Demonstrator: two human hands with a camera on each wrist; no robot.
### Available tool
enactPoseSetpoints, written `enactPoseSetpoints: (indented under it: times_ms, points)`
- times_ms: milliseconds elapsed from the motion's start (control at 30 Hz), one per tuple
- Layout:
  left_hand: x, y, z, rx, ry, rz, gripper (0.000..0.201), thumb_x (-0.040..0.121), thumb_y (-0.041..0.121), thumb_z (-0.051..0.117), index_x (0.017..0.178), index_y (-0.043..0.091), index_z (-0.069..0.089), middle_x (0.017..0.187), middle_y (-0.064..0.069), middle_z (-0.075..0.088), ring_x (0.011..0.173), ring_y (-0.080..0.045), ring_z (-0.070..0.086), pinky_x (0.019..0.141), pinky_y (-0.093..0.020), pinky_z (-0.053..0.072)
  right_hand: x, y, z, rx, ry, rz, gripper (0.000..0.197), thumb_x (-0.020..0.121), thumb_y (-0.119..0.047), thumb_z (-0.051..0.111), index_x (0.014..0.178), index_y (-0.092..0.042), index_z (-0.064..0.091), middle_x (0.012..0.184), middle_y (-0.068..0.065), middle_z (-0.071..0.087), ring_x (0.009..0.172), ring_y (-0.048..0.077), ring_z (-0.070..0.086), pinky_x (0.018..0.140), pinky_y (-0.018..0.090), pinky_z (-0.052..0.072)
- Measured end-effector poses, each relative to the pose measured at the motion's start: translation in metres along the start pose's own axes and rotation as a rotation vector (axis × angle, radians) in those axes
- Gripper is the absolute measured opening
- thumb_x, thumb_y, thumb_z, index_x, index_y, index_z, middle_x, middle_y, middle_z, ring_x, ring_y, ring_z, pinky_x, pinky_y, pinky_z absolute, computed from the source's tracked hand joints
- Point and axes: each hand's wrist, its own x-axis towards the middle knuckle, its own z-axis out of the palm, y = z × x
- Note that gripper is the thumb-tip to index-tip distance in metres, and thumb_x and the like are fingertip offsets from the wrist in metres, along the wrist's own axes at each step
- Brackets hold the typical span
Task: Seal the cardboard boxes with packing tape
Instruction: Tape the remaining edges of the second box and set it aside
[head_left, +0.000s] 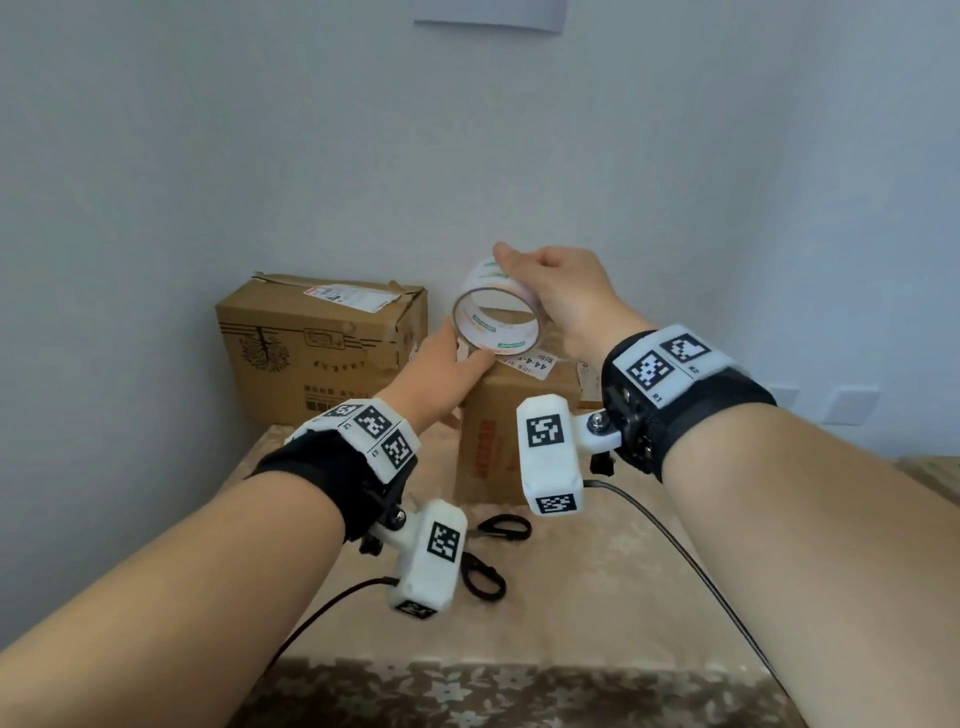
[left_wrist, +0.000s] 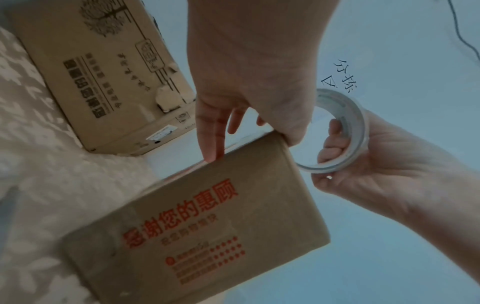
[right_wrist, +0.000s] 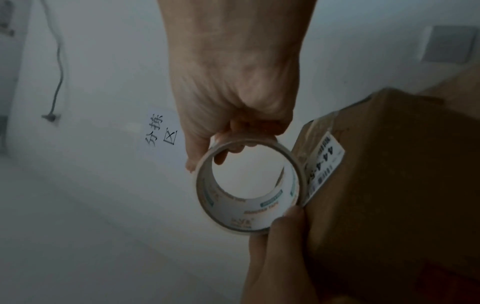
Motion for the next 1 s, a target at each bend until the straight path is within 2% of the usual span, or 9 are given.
enactPoseSetpoints:
  times_ms: [100, 167, 267, 367, 467, 633, 767, 900, 1000]
  points:
    - [0.005, -0.009, 0.001, -0.082, -0.018, -0.036, 0.068, 0.081, 0.057, 0.052, 0.137, 0.02, 0.038, 0.134, -0.007, 0.05, 0.118, -0.024, 0.053, 0.097, -0.046, 0.047, 0.004, 0.001, 0.004, -0.159, 0.063, -0.044, 0.036, 0.085, -0.039, 0.07, 0.067, -0.01, 0.06, 0.064, 0.009, 0.061, 0.058, 0.023, 0.06, 0.062, 0.034, 0.053]
    - [0.008, -0.007, 0.004, -0.127, -0.043, -0.057, 0.068, 0.084, 0.053, 0.05, 0.142, 0.021, 0.035, 0.137, -0.01, 0.048, 0.123, -0.025, 0.05, 0.103, -0.047, 0.043, 0.009, -0.003, 0.004, -0.279, 0.089, -0.096, 0.043, 0.087, -0.039, 0.067, 0.057, -0.012, 0.05, 0.053, 0.006, 0.047, 0.049, 0.017, 0.046, 0.051, 0.022, 0.041]
    - [0.013, 0.0, 0.007, -0.099, -0.083, -0.067, 0.052, 0.098, 0.034, 0.042, 0.146, 0.02, 0.029, 0.13, -0.013, 0.054, 0.113, -0.027, 0.056, 0.09, -0.036, 0.048, 0.021, -0.018, -0.001, -0.434, 0.117, -0.136, 0.052, 0.086, -0.032, 0.065, 0.048, -0.017, 0.033, 0.043, -0.005, 0.029, 0.043, 0.013, 0.032, 0.043, 0.02, 0.03]
    - [0.022, 0.011, 0.01, 0.089, -0.084, -0.033, 0.038, 0.101, 0.028, 0.037, 0.135, 0.012, 0.045, 0.126, -0.011, 0.057, 0.111, -0.025, 0.055, 0.087, -0.031, 0.043, 0.034, -0.024, -0.009, -0.595, 0.054, -0.049, 0.044, 0.09, -0.033, 0.058, 0.057, -0.018, 0.033, 0.059, 0.0, 0.036, 0.068, 0.019, 0.041, 0.065, 0.031, 0.033]
    - [0.03, 0.015, 0.015, 0.235, -0.071, -0.005, 0.036, 0.102, 0.029, 0.034, 0.107, 0.003, 0.059, 0.104, -0.013, 0.061, 0.094, -0.026, 0.055, 0.074, -0.03, 0.038, 0.033, -0.012, -0.021, -0.484, 0.089, 0.05, 0.037, 0.091, -0.044, 0.057, 0.071, -0.014, 0.046, 0.076, 0.006, 0.046, 0.077, 0.02, 0.046, 0.072, 0.034, 0.039]
    - [0.03, 0.019, 0.025, 0.208, 0.013, -0.004, 0.037, 0.096, 0.044, 0.044, 0.079, 0.012, 0.05, 0.077, -0.003, 0.053, 0.074, -0.021, 0.051, 0.062, -0.032, 0.038, 0.026, 0.002, -0.041, -0.215, 0.182, 0.133, 0.046, 0.086, -0.057, 0.058, 0.079, -0.012, 0.057, 0.077, 0.005, 0.059, 0.079, 0.02, 0.057, 0.08, 0.035, 0.048]
    - [0.024, 0.026, 0.043, -0.02, 0.025, -0.037, 0.038, 0.085, 0.049, 0.055, 0.104, 0.017, 0.047, 0.103, -0.004, 0.06, 0.091, -0.022, 0.06, 0.083, -0.039, 0.052, 0.02, -0.006, -0.043, -0.235, 0.099, 0.115, 0.046, 0.076, -0.059, 0.068, 0.088, -0.016, 0.064, 0.075, 0.005, 0.06, 0.07, 0.018, 0.058, 0.064, 0.029, 0.042]
    - [0.026, 0.019, 0.044, -0.009, 0.031, -0.008, 0.074, 0.075, 0.052, 0.061, 0.138, 0.025, 0.034, 0.138, -0.002, 0.032, 0.128, -0.022, 0.033, 0.109, -0.043, 0.031, 0.015, -0.012, -0.037, -0.285, 0.033, 0.083, 0.036, 0.076, -0.047, 0.072, 0.084, -0.013, 0.063, 0.074, 0.006, 0.062, 0.061, 0.015, 0.057, 0.054, 0.025, 0.038]
    - [0.032, 0.012, 0.034, -0.122, -0.107, 0.052, 0.102, 0.058, 0.056, 0.069, 0.146, 0.037, 0.022, 0.154, 0.007, 0.017, 0.142, -0.018, 0.02, 0.116, -0.047, 0.021, 0.014, -0.014, -0.036, -0.308, 0.013, 0.063, 0.034, 0.075, -0.043, 0.07, 0.081, -0.011, 0.061, 0.07, 0.006, 0.062, 0.059, 0.018, 0.057, 0.055, 0.026, 0.04]
